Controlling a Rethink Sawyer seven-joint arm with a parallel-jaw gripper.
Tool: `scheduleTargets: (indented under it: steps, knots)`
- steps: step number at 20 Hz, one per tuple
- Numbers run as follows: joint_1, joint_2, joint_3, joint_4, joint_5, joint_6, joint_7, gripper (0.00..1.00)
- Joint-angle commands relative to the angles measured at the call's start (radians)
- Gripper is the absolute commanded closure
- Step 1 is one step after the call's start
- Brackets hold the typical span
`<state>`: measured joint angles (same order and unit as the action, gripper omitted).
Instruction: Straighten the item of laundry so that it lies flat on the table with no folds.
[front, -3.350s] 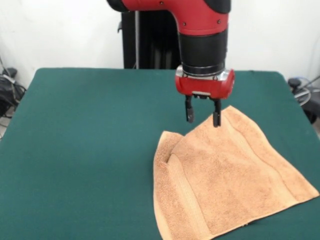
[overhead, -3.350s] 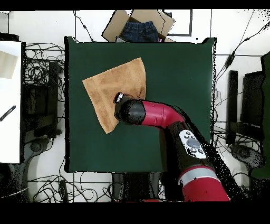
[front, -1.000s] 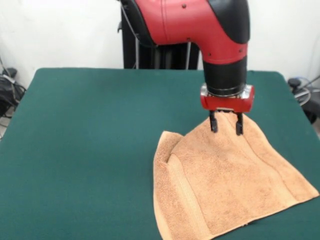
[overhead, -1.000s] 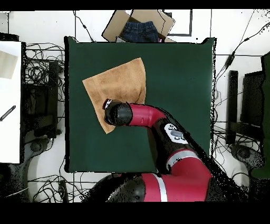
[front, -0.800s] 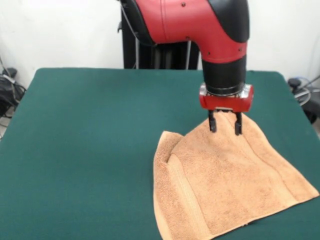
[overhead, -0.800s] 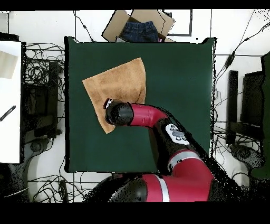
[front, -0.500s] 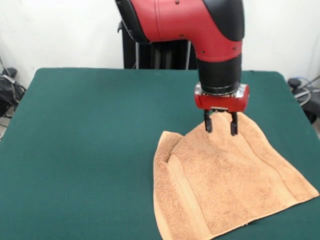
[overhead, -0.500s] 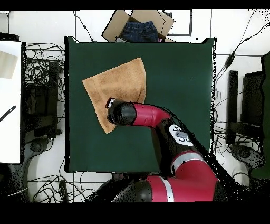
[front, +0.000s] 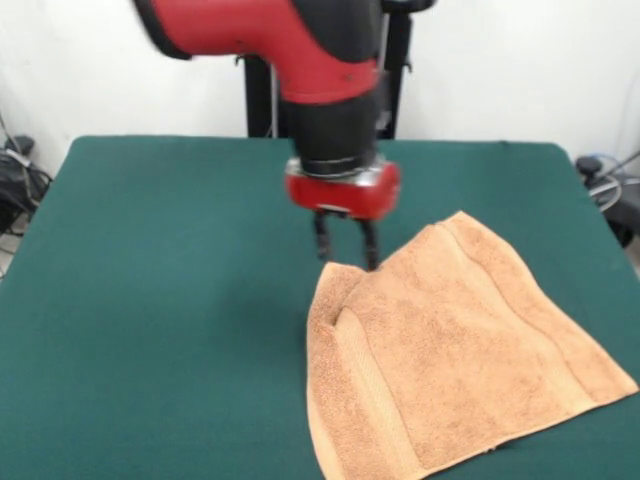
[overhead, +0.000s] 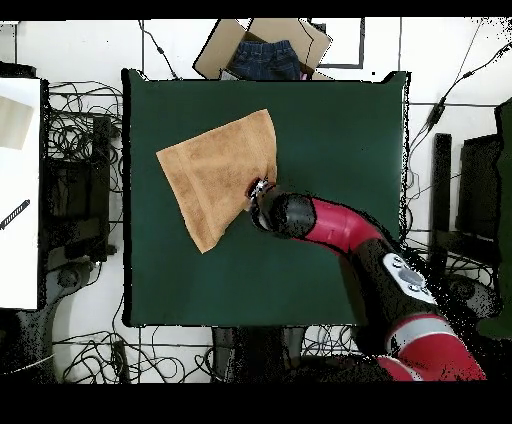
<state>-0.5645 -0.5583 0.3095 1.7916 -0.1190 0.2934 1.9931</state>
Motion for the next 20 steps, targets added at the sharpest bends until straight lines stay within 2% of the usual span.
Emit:
scheduleTargets:
  steps: [1, 6, 11, 20]
  knots:
    - [-0.095, 0.034, 0.076, 0.053, -0.114, 0.005, -0.081, 0.0]
    - [-0.127, 0.112, 0.068, 0.011, -0.182, -0.021, -0.086, 0.0]
    - [-0.1, 0.168, 0.04, -0.043, -0.241, -0.049, -0.056, 0.0]
    - [-0.059, 0.21, 0.02, -0.14, -0.296, 0.0, -0.045, 0.0]
